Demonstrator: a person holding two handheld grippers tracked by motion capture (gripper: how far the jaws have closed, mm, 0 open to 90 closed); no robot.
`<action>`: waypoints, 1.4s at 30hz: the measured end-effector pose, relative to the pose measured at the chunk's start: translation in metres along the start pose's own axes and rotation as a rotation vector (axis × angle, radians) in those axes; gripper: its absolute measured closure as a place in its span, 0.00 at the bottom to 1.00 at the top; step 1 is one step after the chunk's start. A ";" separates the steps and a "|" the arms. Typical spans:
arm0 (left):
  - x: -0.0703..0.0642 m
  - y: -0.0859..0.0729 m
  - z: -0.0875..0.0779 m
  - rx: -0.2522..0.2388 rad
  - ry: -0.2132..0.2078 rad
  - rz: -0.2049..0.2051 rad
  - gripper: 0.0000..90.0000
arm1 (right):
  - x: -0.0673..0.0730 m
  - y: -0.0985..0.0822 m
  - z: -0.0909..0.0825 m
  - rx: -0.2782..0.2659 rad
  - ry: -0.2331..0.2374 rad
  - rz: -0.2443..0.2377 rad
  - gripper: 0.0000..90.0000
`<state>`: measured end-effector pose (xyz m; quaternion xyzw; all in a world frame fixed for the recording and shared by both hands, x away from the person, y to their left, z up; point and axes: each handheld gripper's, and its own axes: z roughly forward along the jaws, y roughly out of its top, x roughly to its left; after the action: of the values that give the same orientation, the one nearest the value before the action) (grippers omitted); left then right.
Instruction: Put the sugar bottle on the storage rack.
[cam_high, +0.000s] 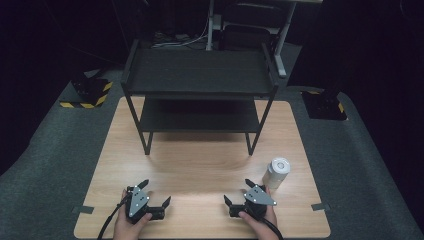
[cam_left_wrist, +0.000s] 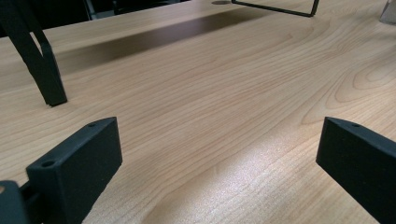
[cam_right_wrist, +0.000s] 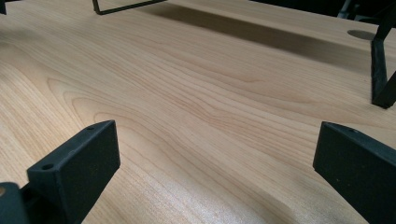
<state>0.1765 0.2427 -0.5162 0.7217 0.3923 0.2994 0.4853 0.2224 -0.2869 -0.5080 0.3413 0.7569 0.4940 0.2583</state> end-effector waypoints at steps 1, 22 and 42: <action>0.000 0.000 0.000 0.002 0.005 -0.003 0.01 | 0.000 0.000 0.000 0.001 0.002 0.001 0.00; 0.002 0.000 0.000 0.003 -0.004 -0.018 0.01 | 0.001 -0.002 -0.002 -0.019 -0.001 0.001 0.00; 0.003 0.000 -0.001 0.003 -0.008 -0.020 0.01 | 0.001 0.023 -0.039 -0.199 -0.043 0.005 0.00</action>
<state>0.1767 0.2455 -0.5157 0.7198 0.3979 0.2912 0.4886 0.1998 -0.3019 -0.4723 0.3265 0.6975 0.5598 0.3058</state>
